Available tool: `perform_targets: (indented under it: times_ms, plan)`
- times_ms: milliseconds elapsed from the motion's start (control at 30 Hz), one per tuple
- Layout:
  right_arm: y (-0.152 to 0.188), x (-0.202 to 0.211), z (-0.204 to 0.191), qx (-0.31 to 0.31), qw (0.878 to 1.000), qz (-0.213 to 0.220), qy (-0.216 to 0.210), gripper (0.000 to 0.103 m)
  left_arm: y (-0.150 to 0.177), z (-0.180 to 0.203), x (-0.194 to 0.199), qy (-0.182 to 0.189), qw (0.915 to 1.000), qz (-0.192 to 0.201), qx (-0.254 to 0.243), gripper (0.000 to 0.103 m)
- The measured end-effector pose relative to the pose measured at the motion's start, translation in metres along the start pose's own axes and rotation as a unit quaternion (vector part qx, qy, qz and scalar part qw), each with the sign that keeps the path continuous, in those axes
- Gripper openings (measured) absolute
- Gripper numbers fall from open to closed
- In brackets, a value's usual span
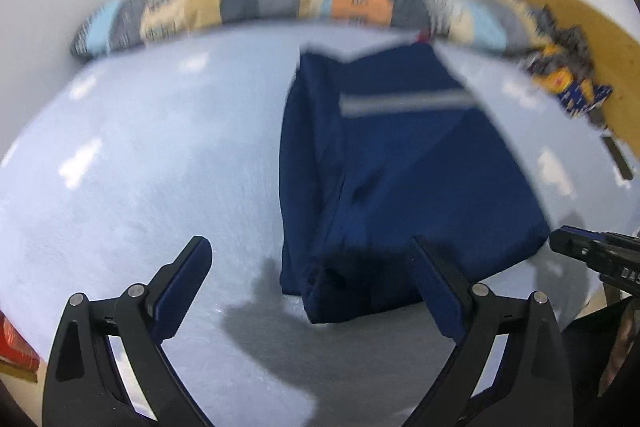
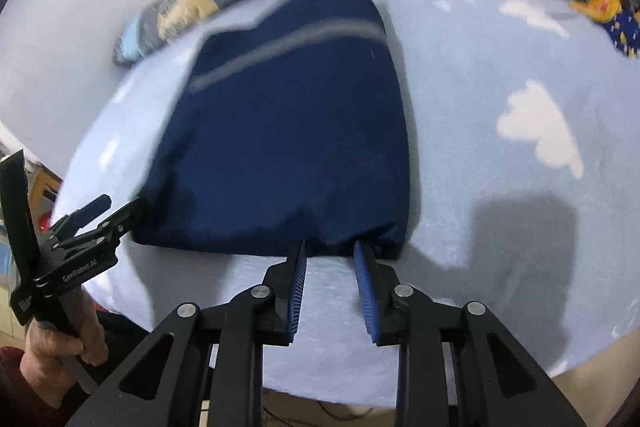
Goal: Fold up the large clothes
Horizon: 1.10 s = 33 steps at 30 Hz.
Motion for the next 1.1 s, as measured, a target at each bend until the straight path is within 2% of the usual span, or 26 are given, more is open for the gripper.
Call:
perform_targets:
  times_ms: [67,133,233,300,367,400,433,500,533,600,800,933,1100]
  plan:
    - [0.001,0.02,-0.007,0.01,0.999,0.045,0.014,0.031,0.001,0.004,0.018,0.008,0.9997,0.024,-0.002,0.098]
    - [0.006,0.034,-0.013,0.02,0.996,0.076,0.034,0.046,0.008,0.01,0.035,0.013,0.9991,0.04,-0.007,0.098]
    - [0.02,0.054,-0.027,0.042,0.992,0.108,0.05,0.046,0.026,0.013,0.057,0.001,0.9989,0.046,-0.008,0.098]
    - [0.039,0.076,-0.043,0.067,0.986,0.142,0.052,0.045,0.042,0.016,0.079,0.018,0.9979,0.063,-0.003,0.099]
    - [0.059,0.095,-0.057,0.092,0.979,0.172,0.059,0.061,0.051,0.018,0.096,0.018,0.9963,0.084,0.0,0.103]
    - [0.066,0.101,-0.062,0.1,0.976,0.186,0.062,0.076,0.049,0.019,0.098,0.018,0.9958,0.09,-0.002,0.103]
    - [0.069,0.108,-0.063,0.105,0.973,0.196,0.062,0.08,0.045,0.019,0.102,0.011,0.9949,0.1,-0.005,0.103]
    - [0.067,0.118,-0.071,0.122,0.964,0.221,0.084,0.079,0.036,0.015,0.104,-0.015,0.994,0.108,-0.006,0.103]
    - [0.064,0.118,-0.071,0.123,0.962,0.225,0.097,0.079,0.033,0.015,0.101,-0.022,0.9948,0.099,-0.008,0.103]
    - [0.061,0.114,-0.067,0.111,0.965,0.216,0.097,0.079,0.033,0.016,0.098,-0.021,0.996,0.086,-0.006,0.103]
    - [0.058,0.107,-0.051,0.069,0.973,0.193,0.107,0.08,0.037,0.021,0.099,-0.027,0.9962,0.081,-0.019,0.103]
    - [0.063,0.099,-0.051,0.069,0.976,0.172,0.114,0.08,0.043,0.019,0.084,-0.038,0.9985,0.037,-0.013,0.103]
    - [0.066,0.097,-0.055,0.08,0.975,0.17,0.12,0.08,0.049,0.01,0.068,-0.064,0.9978,-0.017,0.003,0.103]
Point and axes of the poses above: each gripper's, at about its wrist camera, not at the fingertips, and x roughly against the way its jaws point, z to its right, y to its underside, the point moved 10 cm from there along -x, roughly the way its jaws point, and after that the axes turned 11 degrees about -z, right-handed, at the moved point
